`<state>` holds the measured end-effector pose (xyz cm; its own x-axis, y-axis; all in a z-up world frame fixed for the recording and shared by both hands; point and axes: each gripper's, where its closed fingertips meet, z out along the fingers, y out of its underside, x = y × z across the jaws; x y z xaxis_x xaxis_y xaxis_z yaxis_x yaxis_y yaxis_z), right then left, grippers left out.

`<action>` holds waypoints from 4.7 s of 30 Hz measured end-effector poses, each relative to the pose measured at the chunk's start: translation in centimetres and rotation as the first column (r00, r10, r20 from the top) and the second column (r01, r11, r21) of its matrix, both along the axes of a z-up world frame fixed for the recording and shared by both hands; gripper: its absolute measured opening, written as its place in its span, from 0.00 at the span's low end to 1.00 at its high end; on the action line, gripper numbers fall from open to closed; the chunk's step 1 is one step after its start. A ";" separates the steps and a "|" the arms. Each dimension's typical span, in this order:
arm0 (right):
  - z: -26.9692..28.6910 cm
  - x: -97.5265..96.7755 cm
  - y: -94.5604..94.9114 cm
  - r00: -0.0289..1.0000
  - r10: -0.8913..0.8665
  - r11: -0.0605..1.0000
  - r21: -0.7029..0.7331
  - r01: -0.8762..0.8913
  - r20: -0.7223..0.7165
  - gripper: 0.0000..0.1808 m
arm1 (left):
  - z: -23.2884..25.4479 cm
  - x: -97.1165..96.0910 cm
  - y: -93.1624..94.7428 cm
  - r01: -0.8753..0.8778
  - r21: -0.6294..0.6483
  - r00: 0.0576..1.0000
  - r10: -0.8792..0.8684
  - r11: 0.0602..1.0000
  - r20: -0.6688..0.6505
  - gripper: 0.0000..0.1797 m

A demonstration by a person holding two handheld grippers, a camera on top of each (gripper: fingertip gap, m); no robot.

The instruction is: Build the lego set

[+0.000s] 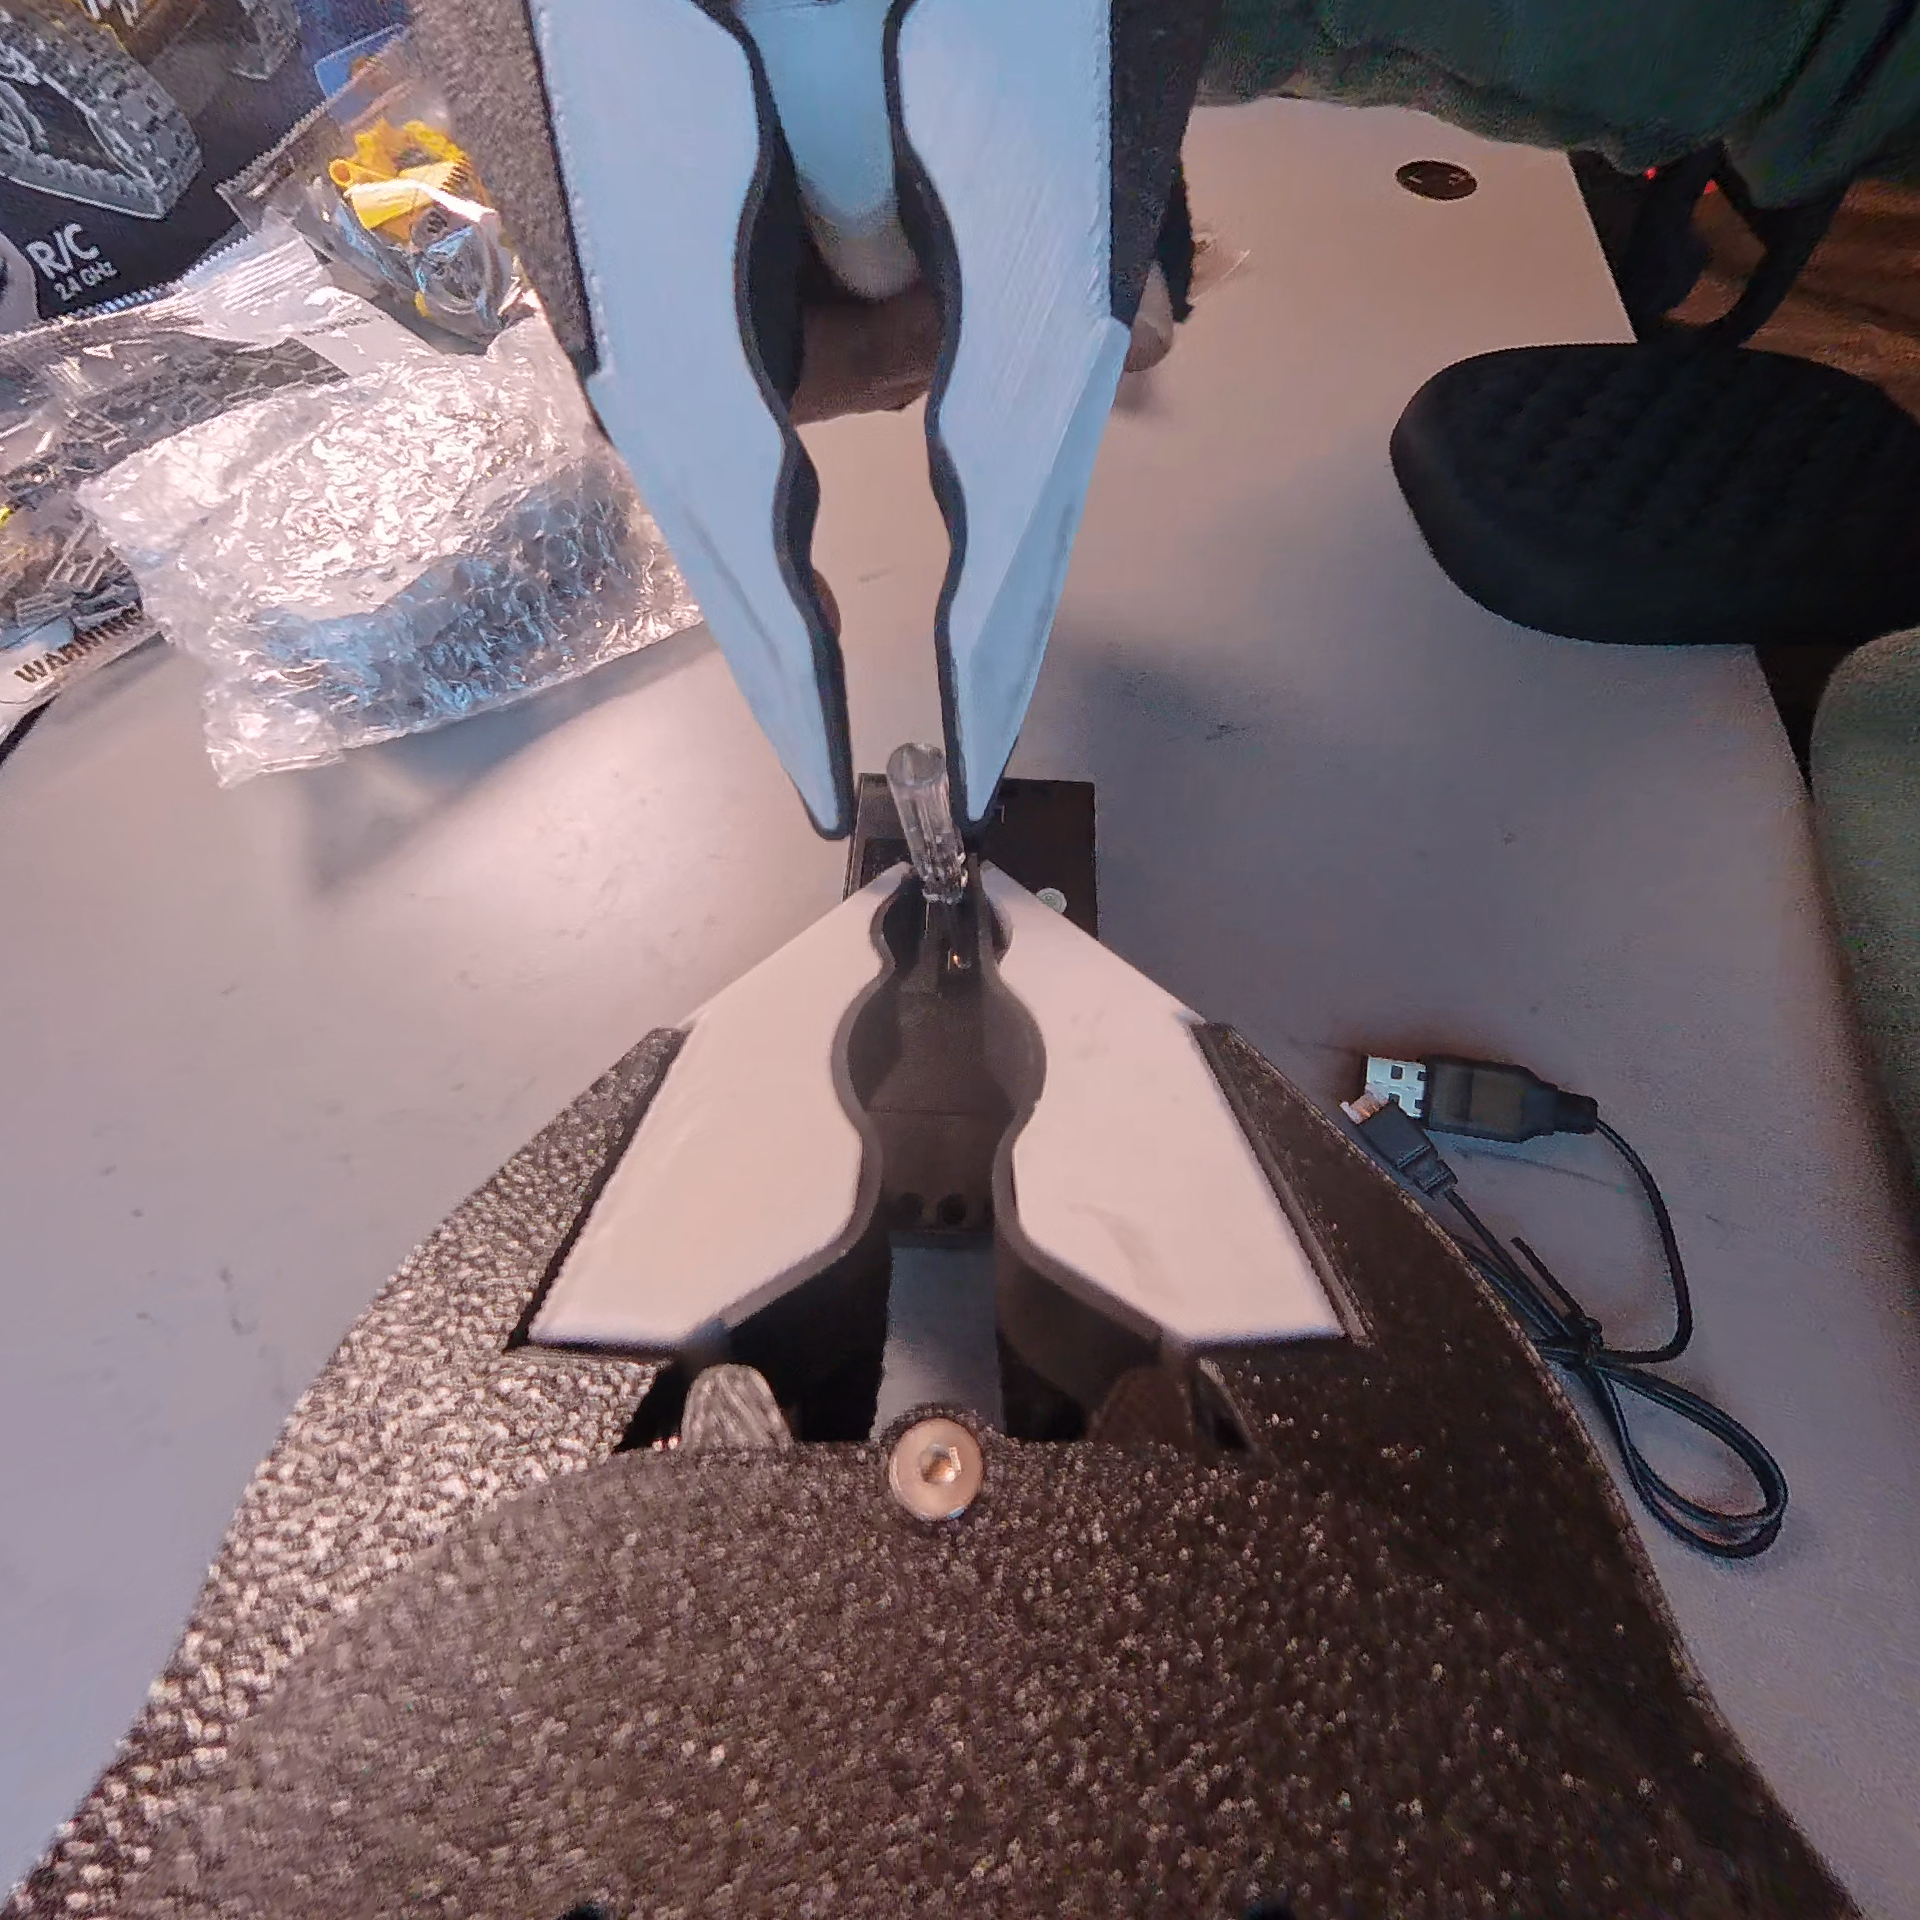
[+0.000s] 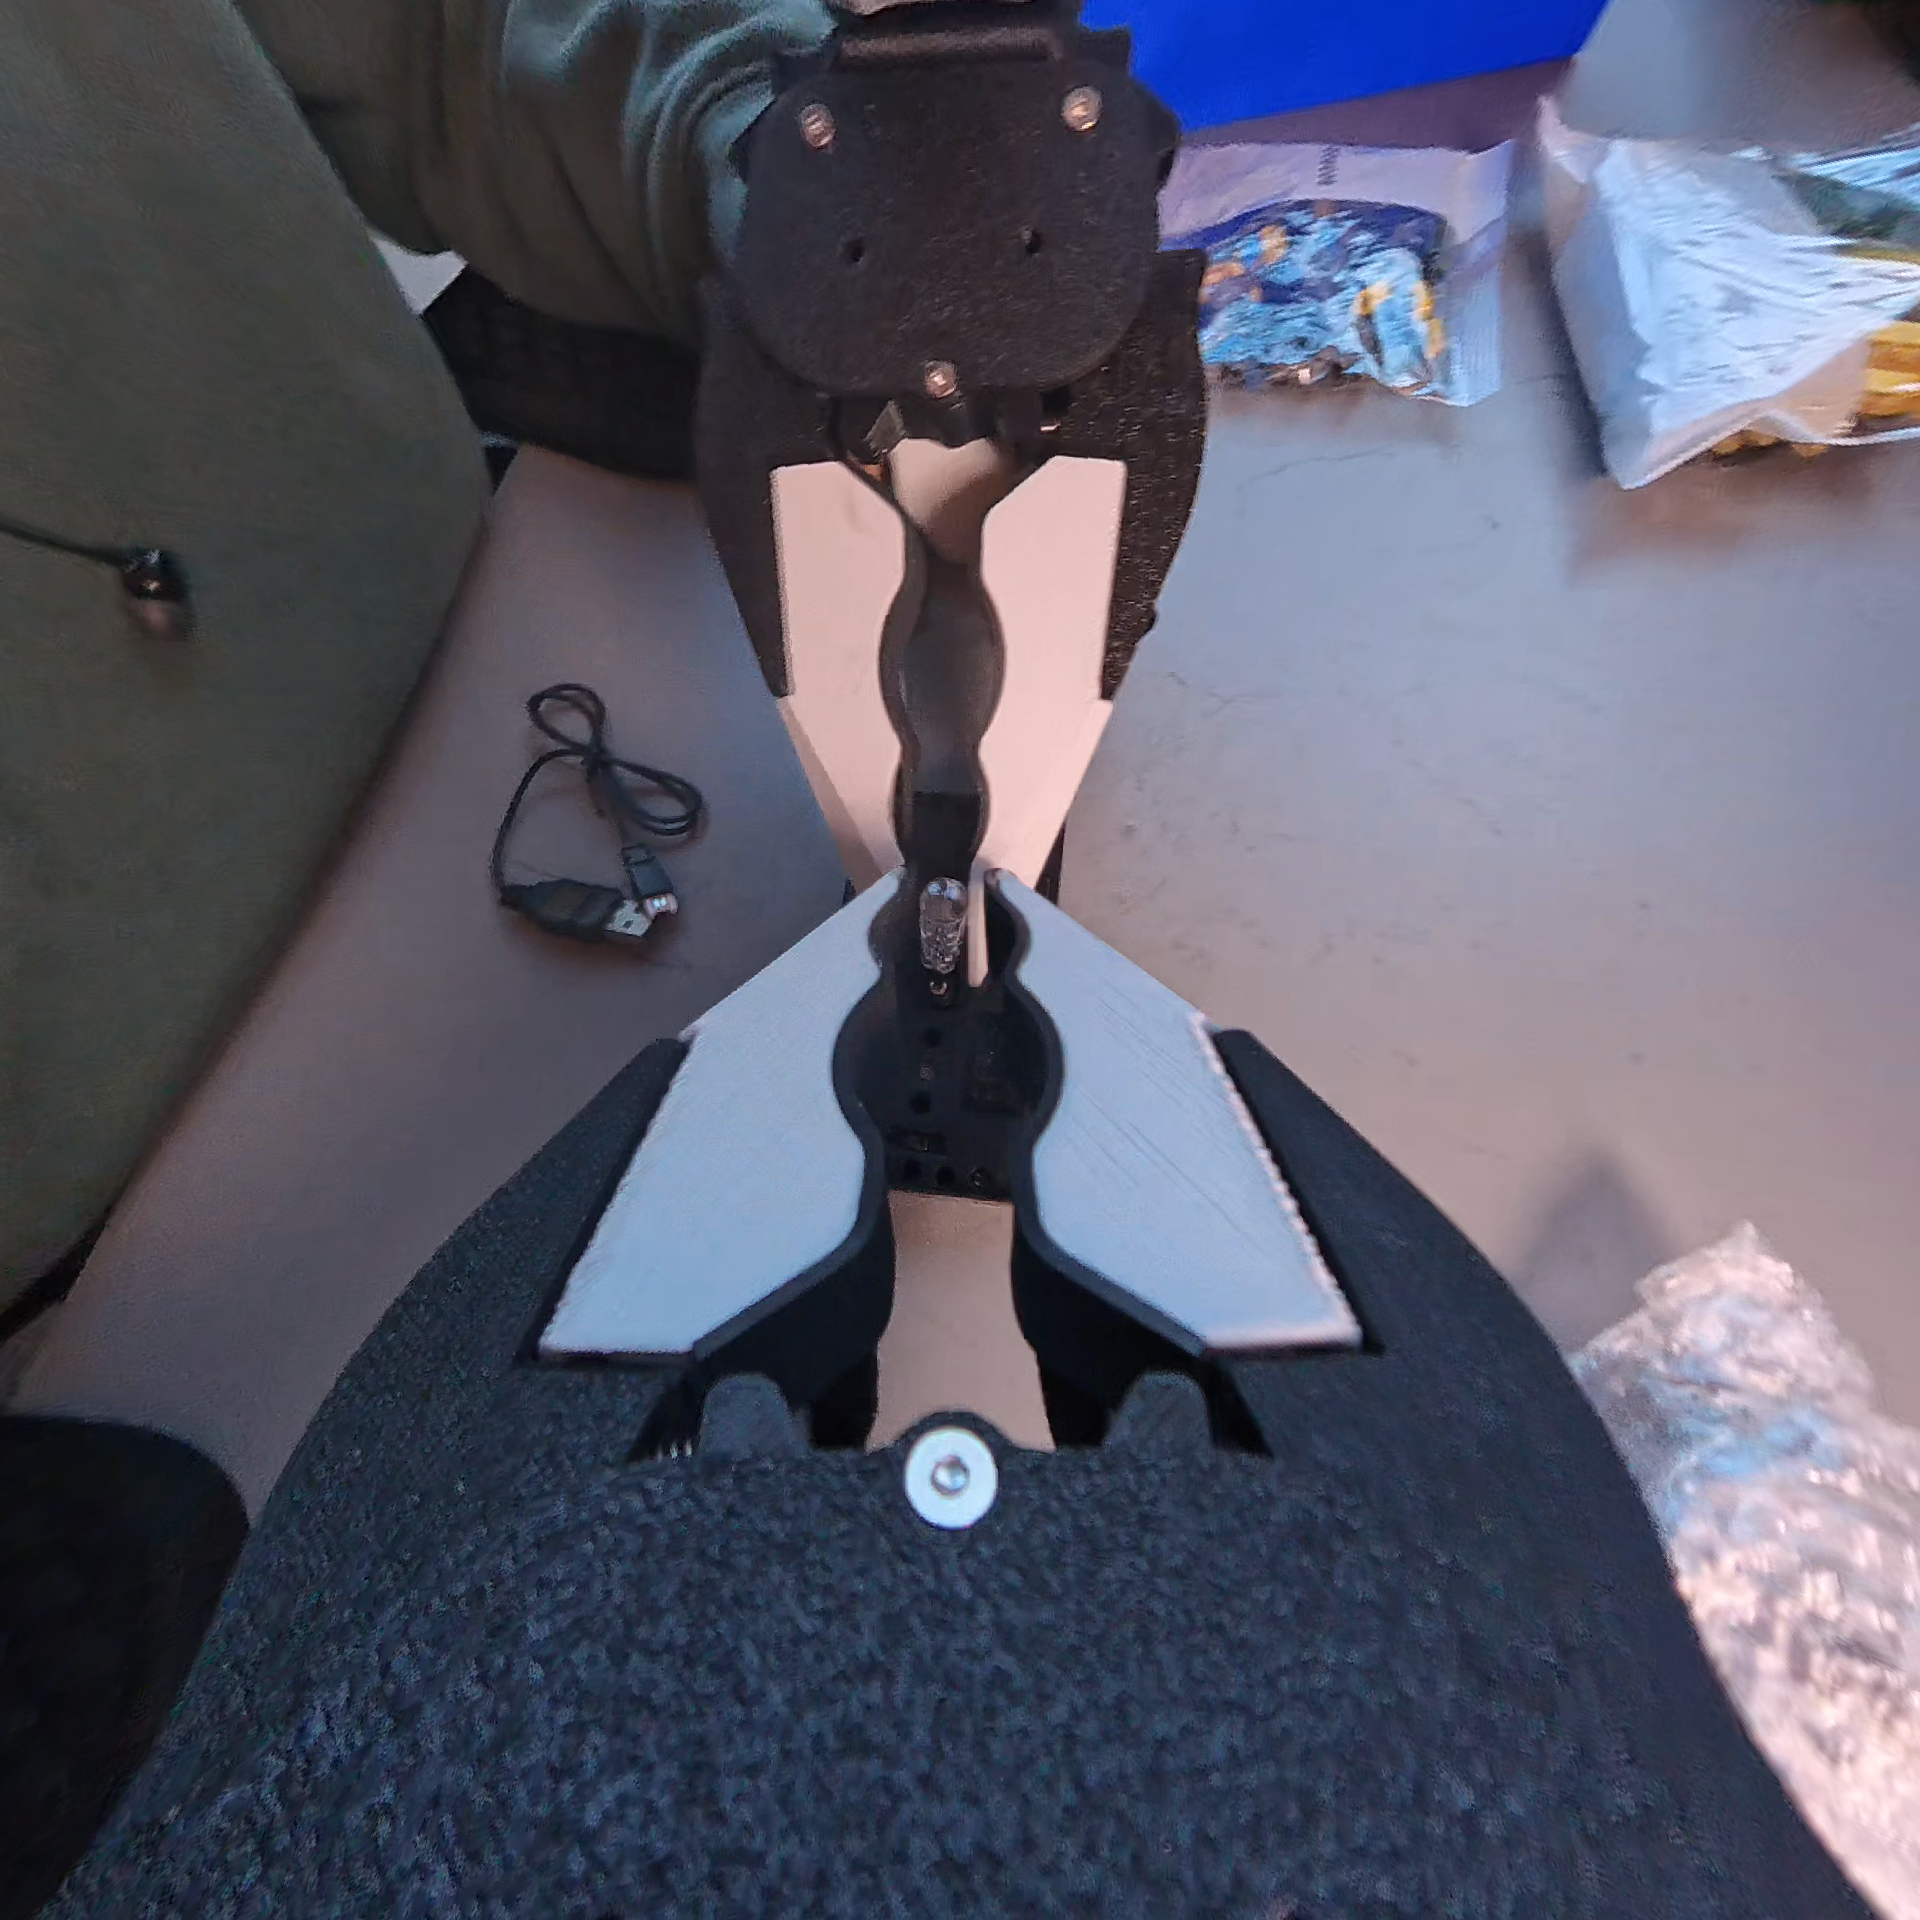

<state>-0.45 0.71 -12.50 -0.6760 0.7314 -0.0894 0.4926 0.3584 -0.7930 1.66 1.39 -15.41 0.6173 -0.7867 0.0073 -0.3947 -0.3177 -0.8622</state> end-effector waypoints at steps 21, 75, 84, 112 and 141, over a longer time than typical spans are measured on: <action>-0.4 0.0 -1.7 0.992 0.125 0.992 0.022 -0.124 -0.020 0.04 | -0.2 0.2 -0.4 0.033 -0.004 0.999 -0.033 0.999 0.022 0.05; -0.4 -1.0 1.6 0.802 -0.566 0.824 -0.137 0.549 -0.189 0.04 | 0.1 -1.2 0.8 -0.056 0.047 0.998 0.057 0.997 -0.029 0.03; -0.4 0.0 0.8 0.984 -0.042 0.999 0.002 0.043 -0.172 0.04 | -0.1 -0.6 0.4 0.035 0.058 0.999 -0.035 0.998 -0.012 0.09; -0.3 1.9 0.9 0.971 -0.105 0.989 -0.128 0.079 -0.214 0.04 | 0.1 1.6 1.2 0.075 0.115 0.995 -0.066 0.991 -0.075 0.04; -0.2 0.7 2.1 0.958 -0.248 0.967 0.020 0.254 -0.146 0.00 | -2.1 0.0 0.7 0.027 0.026 0.981 -0.022 0.999 -0.191 0.32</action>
<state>0.21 2.76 -12.69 -0.4740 0.8801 0.0249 0.4544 0.2688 -0.8493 1.65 2.14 -17.50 0.5856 -0.7999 -0.1311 -0.5603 -0.2826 -0.7786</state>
